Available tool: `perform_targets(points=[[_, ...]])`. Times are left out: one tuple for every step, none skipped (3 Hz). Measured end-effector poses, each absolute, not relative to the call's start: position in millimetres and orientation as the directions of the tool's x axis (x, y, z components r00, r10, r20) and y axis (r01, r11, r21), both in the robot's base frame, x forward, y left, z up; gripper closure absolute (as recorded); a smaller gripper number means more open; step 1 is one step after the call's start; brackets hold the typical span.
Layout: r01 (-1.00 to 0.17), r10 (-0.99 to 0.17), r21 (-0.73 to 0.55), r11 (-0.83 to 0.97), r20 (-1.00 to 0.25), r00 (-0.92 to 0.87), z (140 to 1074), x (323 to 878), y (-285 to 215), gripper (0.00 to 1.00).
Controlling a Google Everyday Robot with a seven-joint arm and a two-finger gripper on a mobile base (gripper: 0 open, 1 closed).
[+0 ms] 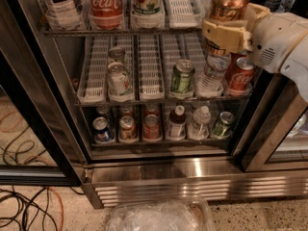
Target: Pick orange can from top shelf of fridge
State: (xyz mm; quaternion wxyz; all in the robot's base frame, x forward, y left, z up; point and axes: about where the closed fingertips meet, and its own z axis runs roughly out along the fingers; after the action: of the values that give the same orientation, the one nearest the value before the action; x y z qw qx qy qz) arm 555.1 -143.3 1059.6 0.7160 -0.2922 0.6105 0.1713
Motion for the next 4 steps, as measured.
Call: perform_targets(points=[[-0.661, -0.125, -0.222, 0.717, -0.973, 0.192, 1056.4, 541.6, -139.0, 1.0], [-0.661, -0.125, -0.222, 0.717, -0.973, 0.192, 1056.4, 541.6, -139.0, 1.0], [-0.702, -0.113, -0.218, 0.679, -0.975, 0.193, 1054.7, 529.9, -123.2, 1.0], [-0.762, -0.1, -0.214, 0.611, -0.976, 0.195, 1051.9, 508.0, -98.6, 1.0]])
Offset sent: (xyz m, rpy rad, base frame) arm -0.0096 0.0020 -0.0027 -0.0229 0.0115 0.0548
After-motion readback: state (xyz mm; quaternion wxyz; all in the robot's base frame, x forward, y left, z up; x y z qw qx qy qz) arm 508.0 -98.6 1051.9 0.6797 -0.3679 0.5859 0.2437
